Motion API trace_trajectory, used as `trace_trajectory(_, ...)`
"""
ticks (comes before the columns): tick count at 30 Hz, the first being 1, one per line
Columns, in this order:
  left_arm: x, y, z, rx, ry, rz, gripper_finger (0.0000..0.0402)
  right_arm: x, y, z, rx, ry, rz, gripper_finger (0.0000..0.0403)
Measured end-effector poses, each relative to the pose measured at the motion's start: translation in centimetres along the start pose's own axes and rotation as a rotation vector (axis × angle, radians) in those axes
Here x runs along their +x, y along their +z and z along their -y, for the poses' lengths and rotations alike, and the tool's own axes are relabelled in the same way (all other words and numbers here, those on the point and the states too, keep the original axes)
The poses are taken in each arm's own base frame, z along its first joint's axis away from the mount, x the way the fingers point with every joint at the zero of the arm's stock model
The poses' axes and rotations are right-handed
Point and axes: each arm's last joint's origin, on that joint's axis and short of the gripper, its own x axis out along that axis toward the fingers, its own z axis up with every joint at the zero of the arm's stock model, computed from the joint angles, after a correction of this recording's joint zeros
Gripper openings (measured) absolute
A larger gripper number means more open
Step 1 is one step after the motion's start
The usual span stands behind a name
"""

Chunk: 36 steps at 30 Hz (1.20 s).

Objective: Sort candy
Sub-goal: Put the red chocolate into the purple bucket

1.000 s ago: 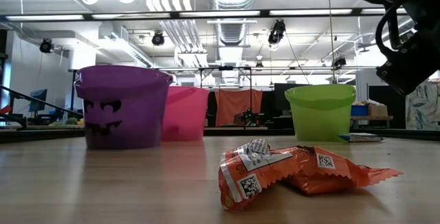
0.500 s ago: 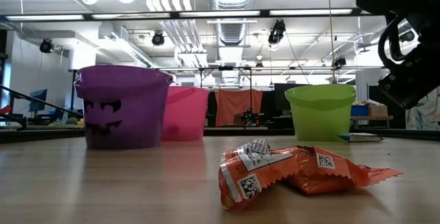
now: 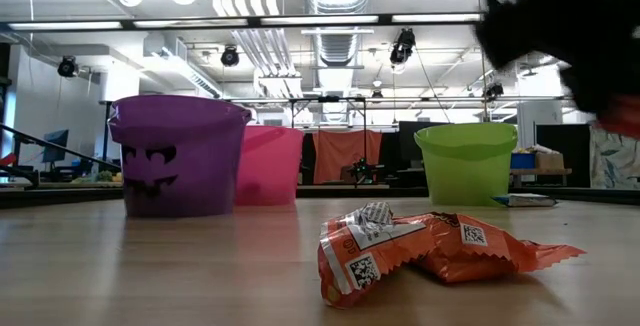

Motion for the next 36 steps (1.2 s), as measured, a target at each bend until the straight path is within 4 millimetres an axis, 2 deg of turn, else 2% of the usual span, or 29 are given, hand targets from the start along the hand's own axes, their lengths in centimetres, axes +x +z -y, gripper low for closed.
trace_trajectory(4, -0.1, 0.0, 0.2, -0.010, -0.008, 0.002, 0.0154, -3.7, 3.2, -1.4, -0.075, 0.163, 0.319, 0.0014)
trace_trajectory(8, -0.6, 0.1, 0.6, -0.028, -0.030, 0.015, 0.0154, -6.6, 6.7, -2.5, -0.193, 0.355, 0.639, 0.0014)
trace_trajectory(14, -1.8, 0.3, 1.4, -0.080, -0.062, 0.053, 0.0154, -8.4, 10.9, -4.6, -0.490, 0.564, 1.081, 0.0013)
trace_trajectory(19, -3.4, 0.6, 2.0, -0.134, -0.078, 0.099, 0.0154, -7.5, 13.5, -5.0, -0.687, 0.569, 1.362, 0.0013)
trace_trajectory(24, -5.3, 0.9, 2.5, -0.180, -0.117, 0.150, 0.0154, -6.1, 15.4, -4.6, -0.722, 0.657, 1.542, 0.0013)
trace_trajectory(27, -6.3, 1.0, 2.6, -0.195, -0.121, 0.179, 0.0154, -4.6, 16.3, -4.2, -0.719, 0.679, 1.580, 0.0013)
trace_trajectory(31, -7.3, 1.1, 2.5, -0.199, -0.120, 0.211, 0.0154, -2.9, 17.4, -4.7, -0.723, 0.680, 1.555, 0.0013)
trace_trajectory(36, -8.1, 1.2, 2.4, -0.202, -0.123, 0.235, 0.0154, -1.9, 18.9, -5.8, -0.722, 0.678, 1.562, 0.0013)
